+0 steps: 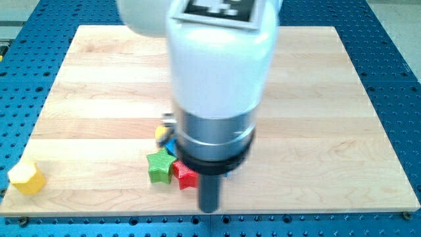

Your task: Separate the group of blocks

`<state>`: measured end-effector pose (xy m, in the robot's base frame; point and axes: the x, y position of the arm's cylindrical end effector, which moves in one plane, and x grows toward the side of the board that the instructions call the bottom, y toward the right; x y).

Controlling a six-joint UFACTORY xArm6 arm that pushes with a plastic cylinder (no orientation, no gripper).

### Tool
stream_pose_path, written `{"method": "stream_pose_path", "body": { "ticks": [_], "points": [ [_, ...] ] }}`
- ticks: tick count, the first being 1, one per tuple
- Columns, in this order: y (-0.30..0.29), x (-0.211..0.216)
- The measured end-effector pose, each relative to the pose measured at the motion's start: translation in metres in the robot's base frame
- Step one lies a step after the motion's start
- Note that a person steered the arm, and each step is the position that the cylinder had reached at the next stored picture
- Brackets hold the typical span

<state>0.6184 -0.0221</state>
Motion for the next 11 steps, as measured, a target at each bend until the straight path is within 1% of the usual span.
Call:
{"method": "stream_pose_path", "body": {
  "ticks": [1, 5, 6, 7, 8, 9, 10, 11],
  "points": [
    [-0.024, 0.0],
    [-0.024, 0.0],
    [-0.031, 0.0],
    [-0.056, -0.012],
    [-0.045, -0.056],
    [-0.031, -0.078],
    [0.025, -0.085],
    [0.054, -0.097]
  ]
}}
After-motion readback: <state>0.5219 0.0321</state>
